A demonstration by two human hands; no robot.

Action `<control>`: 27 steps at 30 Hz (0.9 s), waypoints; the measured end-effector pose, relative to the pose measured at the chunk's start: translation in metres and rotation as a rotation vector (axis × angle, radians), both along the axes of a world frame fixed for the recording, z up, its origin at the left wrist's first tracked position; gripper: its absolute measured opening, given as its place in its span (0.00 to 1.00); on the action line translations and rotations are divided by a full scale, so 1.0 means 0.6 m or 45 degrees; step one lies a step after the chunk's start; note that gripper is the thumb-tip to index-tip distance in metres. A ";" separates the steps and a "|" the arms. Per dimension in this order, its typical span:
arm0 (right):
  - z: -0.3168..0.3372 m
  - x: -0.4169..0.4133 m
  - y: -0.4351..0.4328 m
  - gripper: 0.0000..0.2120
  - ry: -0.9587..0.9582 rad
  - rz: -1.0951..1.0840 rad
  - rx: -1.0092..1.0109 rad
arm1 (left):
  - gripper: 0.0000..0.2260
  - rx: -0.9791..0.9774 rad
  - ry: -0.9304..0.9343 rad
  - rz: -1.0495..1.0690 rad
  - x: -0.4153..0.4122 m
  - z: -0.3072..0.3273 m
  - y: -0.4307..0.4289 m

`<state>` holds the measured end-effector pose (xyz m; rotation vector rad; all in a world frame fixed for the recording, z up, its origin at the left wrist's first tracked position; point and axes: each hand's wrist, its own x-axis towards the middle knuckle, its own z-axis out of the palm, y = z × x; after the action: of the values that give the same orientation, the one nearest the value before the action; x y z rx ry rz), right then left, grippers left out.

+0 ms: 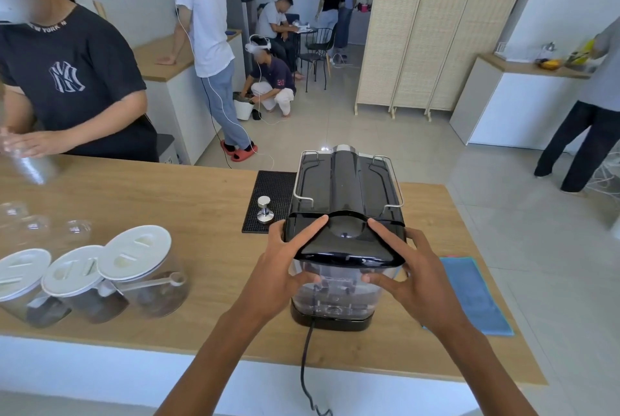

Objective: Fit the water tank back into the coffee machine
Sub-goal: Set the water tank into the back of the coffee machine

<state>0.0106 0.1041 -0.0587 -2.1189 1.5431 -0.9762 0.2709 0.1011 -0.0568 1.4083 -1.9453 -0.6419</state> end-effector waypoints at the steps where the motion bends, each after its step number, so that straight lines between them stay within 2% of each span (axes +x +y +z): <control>1: -0.004 -0.003 0.000 0.40 -0.002 -0.027 0.002 | 0.41 -0.016 -0.010 0.007 -0.003 -0.002 0.003; 4: -0.012 -0.008 0.004 0.41 -0.006 -0.074 -0.001 | 0.34 -0.058 0.012 0.023 -0.010 -0.007 0.007; 13: -0.012 -0.001 0.010 0.41 0.005 -0.138 -0.070 | 0.42 -0.083 0.028 0.021 -0.009 -0.009 0.006; 19: -0.027 -0.004 0.004 0.41 -0.006 -0.104 -0.016 | 0.36 -0.004 0.017 0.023 -0.012 0.000 0.008; 27: -0.031 0.015 0.010 0.41 -0.068 -0.149 -0.060 | 0.41 -0.039 0.066 0.067 -0.016 -0.009 0.013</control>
<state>0.0194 0.1104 -0.0772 -2.0354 1.6485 -1.1094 0.2612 0.1088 -0.0623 1.4061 -1.8640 -0.6156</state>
